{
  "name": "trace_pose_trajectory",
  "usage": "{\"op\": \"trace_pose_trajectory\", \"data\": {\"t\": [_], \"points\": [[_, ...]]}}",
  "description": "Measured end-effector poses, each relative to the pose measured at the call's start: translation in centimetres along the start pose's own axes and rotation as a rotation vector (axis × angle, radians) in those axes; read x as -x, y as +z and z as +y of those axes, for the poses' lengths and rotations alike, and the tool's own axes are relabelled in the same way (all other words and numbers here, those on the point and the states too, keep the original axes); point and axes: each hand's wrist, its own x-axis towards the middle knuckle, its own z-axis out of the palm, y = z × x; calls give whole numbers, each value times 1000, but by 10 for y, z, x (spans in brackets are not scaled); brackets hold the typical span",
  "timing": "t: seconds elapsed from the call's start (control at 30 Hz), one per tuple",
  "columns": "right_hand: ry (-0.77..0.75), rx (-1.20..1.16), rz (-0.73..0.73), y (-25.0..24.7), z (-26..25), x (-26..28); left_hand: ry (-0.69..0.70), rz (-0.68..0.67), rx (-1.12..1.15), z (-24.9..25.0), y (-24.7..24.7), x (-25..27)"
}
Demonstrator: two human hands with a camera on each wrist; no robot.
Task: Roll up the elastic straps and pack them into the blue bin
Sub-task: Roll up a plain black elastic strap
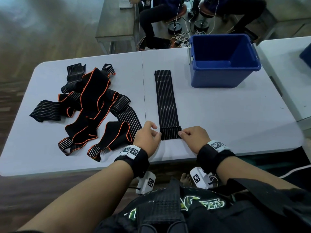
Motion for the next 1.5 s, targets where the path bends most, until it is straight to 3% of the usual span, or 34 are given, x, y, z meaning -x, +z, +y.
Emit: {"op": "trace_pose_trajectory", "data": {"t": [0.27,0.43,0.6,0.73,0.97,1.13,1.5], "points": [[138,-110,17,0,-1,-4,-2,-31,-20,-1,3,-6],[166,-19,15,-1,-4,-7,-2,-35,-50,-1,5,-5],[105,-45,83,7,0,-3,80,-91,-163,0,1,-5],[19,33,18,12,-1,2,245,-132,-366,-2,-1,-7],[-77,236,-125,9,-8,7,310,-188,-469,-8,-9,-13],[-118,198,-88,2,-10,9,276,-159,-390,-7,-7,-16],[40,42,-19,-6,-15,-5,67,-239,-291,8,0,-12]]}}
